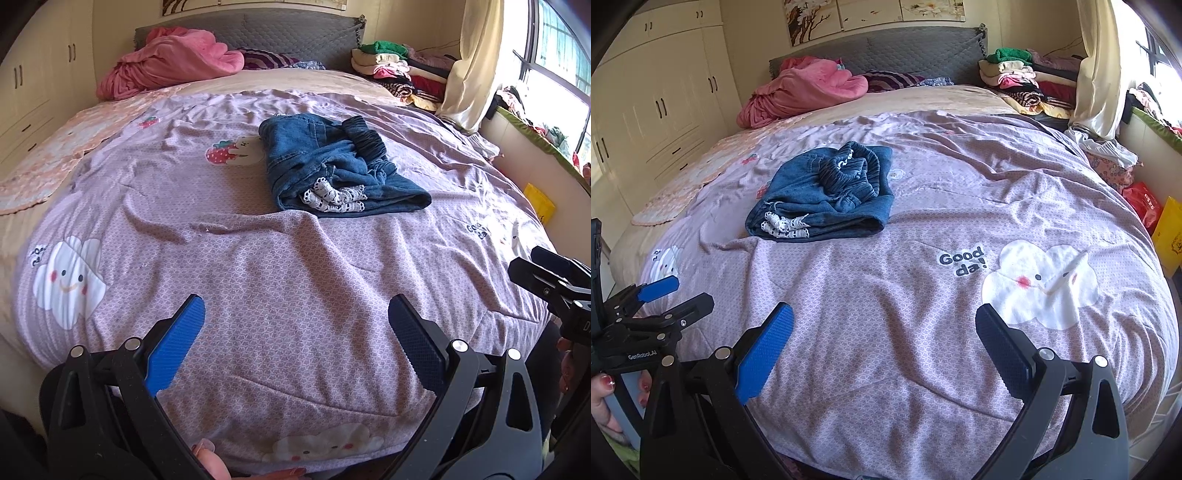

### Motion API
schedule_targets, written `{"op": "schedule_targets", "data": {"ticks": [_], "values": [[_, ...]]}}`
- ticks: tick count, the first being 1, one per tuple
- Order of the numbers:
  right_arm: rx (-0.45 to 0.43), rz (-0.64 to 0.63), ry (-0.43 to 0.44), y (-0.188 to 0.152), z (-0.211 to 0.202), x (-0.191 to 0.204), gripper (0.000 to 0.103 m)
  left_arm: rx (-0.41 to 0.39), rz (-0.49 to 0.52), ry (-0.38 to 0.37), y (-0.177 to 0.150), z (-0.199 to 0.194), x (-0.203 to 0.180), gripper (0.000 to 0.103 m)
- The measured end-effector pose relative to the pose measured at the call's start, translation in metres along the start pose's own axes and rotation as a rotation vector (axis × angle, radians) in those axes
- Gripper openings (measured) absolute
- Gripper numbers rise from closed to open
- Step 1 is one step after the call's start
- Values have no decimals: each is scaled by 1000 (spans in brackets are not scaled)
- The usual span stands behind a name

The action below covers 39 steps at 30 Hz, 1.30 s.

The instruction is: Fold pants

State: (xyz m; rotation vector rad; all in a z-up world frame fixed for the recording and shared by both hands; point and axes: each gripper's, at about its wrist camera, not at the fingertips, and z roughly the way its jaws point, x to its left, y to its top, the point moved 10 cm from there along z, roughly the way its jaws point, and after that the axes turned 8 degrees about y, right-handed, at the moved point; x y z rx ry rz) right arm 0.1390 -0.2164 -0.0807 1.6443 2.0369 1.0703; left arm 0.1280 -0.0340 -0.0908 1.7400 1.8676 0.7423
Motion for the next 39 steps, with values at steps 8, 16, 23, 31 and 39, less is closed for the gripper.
{"op": "schedule_targets", "data": {"ticks": [8,16,23,31,39], "values": [[3,5,-5,0,0,-3,98,16,-4,-2,-2,2,0,93],[4,0,-9,0,1,-2,98,18,-5,-3,-1,3,-2,93],[5,0,-9,0,2,-1,98,16,-6,-1,-1,3,-1,93],[3,2,-12,1,1,-2,98,14,-8,0,-1,3,0,93],[7,3,-16,1,0,-2,98,16,-9,-4,0,2,0,93]]}}
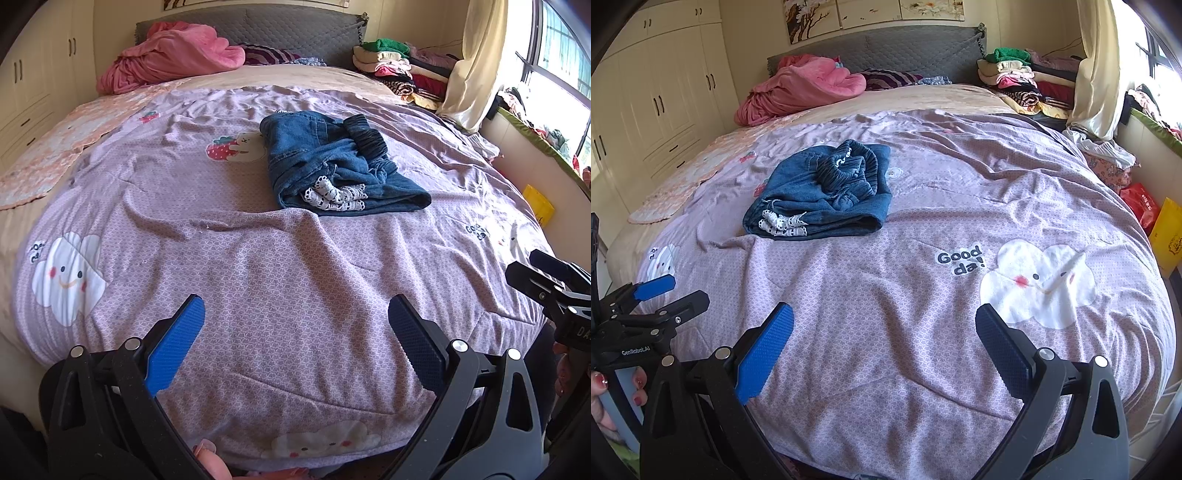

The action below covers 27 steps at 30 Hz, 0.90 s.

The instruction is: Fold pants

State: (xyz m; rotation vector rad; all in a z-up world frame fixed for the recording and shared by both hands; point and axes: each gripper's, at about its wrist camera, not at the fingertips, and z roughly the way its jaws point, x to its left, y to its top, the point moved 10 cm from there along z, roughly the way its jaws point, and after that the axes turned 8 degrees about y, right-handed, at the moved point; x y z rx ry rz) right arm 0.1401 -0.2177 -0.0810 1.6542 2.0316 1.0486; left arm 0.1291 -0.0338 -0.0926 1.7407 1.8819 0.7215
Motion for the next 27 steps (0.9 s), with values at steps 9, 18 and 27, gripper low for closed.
{"op": "schedule_targets", "data": {"ticks": [9,18,27], "values": [[6,5,-3,-2,2,-1,98,1,4,-3,0,-3,0,93],[20,19,-11,-5,11,-12,98,27,3,12,0,3,8,93],[20,141,-147,19,22,-122,98,15,-124,172,64,50,111,93]]}}
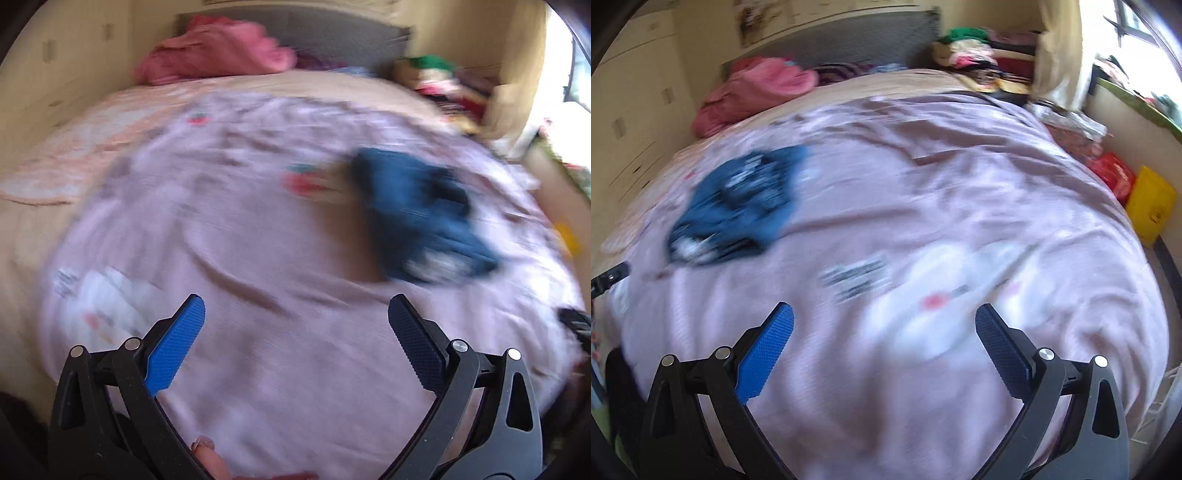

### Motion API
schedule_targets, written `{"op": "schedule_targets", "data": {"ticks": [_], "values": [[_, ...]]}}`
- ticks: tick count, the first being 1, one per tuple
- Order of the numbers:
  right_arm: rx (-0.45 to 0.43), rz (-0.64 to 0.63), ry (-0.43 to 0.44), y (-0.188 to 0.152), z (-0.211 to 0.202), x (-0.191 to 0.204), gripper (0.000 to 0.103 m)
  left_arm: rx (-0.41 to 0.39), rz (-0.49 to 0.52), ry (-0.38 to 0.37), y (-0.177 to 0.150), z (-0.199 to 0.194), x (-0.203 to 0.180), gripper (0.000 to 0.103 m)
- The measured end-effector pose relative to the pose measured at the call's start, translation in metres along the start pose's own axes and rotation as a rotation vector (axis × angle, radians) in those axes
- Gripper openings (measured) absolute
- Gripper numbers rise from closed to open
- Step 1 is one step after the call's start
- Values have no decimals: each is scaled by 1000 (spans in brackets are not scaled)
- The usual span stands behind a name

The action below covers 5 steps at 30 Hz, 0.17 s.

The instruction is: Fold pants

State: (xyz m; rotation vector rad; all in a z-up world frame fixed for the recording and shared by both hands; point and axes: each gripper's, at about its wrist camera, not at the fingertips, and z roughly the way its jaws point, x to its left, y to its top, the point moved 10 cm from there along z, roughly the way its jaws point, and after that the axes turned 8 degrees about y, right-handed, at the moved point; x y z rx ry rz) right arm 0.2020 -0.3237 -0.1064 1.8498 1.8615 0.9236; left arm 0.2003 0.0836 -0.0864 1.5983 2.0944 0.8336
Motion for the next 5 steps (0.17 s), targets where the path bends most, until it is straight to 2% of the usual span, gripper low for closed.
{"op": "schedule_targets", "data": {"ticks": [4,5], "values": [[3,95,-138,35,19,-92,98,62,-4,152,36,69,55,93],[8,123,-171,46,27,-119,98,88,-9,165,45,90,67,93]]}}
